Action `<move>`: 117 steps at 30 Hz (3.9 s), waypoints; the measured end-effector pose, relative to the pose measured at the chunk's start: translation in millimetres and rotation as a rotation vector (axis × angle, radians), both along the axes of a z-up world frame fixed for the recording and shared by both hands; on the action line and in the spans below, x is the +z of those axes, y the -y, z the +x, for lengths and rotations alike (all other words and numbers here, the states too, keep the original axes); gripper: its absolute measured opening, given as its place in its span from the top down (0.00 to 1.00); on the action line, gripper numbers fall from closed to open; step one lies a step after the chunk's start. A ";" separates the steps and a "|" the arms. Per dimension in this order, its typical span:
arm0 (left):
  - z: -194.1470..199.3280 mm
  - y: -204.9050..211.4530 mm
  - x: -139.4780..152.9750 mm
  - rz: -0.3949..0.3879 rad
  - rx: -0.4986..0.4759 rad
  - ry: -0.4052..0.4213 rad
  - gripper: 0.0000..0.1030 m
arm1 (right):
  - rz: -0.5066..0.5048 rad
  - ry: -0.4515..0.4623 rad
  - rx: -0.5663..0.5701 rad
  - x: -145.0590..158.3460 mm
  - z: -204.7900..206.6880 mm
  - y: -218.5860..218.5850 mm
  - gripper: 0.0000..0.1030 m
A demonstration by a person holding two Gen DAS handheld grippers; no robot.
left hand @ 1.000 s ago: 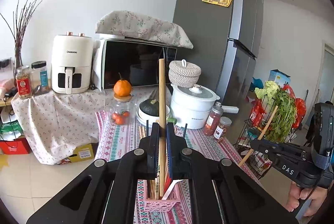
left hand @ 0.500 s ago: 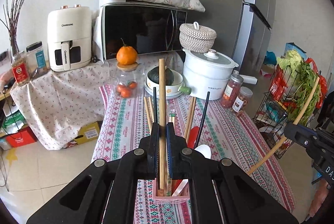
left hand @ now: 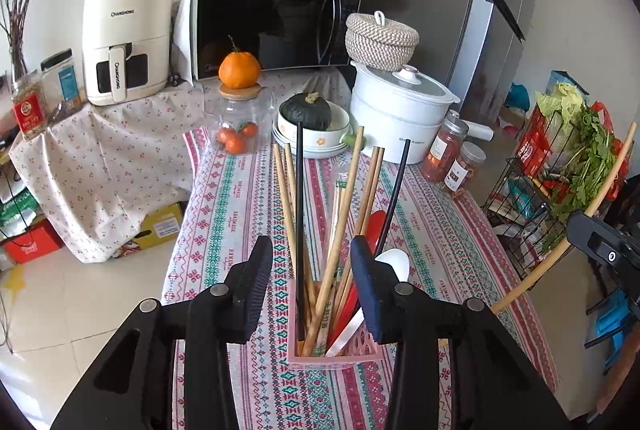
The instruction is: Organize utensils
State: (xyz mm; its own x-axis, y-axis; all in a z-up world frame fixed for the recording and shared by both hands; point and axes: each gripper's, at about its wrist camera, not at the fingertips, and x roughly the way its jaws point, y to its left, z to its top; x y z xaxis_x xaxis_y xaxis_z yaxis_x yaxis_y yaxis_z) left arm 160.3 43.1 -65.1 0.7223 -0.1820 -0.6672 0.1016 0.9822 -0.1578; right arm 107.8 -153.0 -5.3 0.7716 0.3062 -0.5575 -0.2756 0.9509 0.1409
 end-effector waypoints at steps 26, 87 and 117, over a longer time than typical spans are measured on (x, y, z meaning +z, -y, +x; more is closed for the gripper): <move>-42.8 -46.8 -32.7 0.043 -0.030 -0.128 0.31 | 0.092 -0.031 0.083 -18.4 49.0 -58.8 0.94; -138.7 16.3 46.1 0.123 0.146 0.085 0.00 | -0.143 -0.078 -0.206 -5.5 -65.6 45.4 0.00; -135.1 22.2 45.8 0.135 0.178 0.102 0.00 | -0.114 -0.084 -0.210 0.5 -63.7 36.0 0.00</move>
State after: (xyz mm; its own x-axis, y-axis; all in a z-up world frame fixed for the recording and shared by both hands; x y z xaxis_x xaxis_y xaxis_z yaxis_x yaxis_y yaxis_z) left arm 25.1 20.9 -19.3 0.8001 0.0400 -0.5985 -0.0663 0.9976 -0.0220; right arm 44.1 -189.0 -4.8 0.7613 0.0757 -0.6440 -0.0622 0.9971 0.0437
